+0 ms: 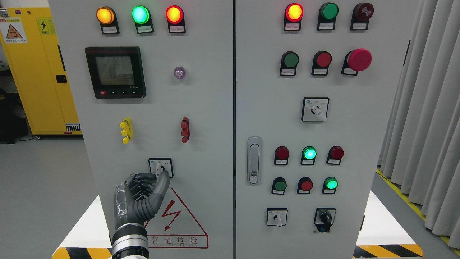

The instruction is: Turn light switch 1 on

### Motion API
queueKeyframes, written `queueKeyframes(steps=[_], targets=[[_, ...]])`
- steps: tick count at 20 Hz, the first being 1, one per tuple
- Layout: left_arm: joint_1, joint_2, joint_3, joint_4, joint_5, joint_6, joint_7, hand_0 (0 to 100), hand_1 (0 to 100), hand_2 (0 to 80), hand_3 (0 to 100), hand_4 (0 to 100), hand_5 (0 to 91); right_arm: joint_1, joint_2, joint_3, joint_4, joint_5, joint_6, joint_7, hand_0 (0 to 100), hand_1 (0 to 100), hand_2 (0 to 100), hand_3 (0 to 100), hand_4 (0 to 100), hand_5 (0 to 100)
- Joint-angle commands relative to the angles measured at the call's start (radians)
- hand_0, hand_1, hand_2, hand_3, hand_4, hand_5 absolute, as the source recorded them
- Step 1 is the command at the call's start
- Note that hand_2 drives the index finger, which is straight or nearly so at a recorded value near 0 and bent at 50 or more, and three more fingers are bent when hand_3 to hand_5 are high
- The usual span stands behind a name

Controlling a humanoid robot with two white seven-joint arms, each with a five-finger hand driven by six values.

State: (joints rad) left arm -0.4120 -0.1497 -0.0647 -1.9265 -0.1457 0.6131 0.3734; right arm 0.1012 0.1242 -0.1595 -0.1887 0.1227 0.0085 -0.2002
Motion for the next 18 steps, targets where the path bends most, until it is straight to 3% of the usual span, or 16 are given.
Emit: queueKeyframes(steps=[1,18], targets=[[-0.004,-0.001,0.000,0.003,0.000,0.000,0.001,20,70,57.3,85,89,87.3,0.000,0.000,0.000,0.000,0.000,-0.001,-0.001,0,50,4,0,0,0],[-0.008,-0.001,-0.001,0.003,-0.002,0.010,0.001,21,69,58.1,85,89,87.3,0.000,0.000,0.000,0.000,0.000,-0.001,0.001,0,50,4,0,0,0]])
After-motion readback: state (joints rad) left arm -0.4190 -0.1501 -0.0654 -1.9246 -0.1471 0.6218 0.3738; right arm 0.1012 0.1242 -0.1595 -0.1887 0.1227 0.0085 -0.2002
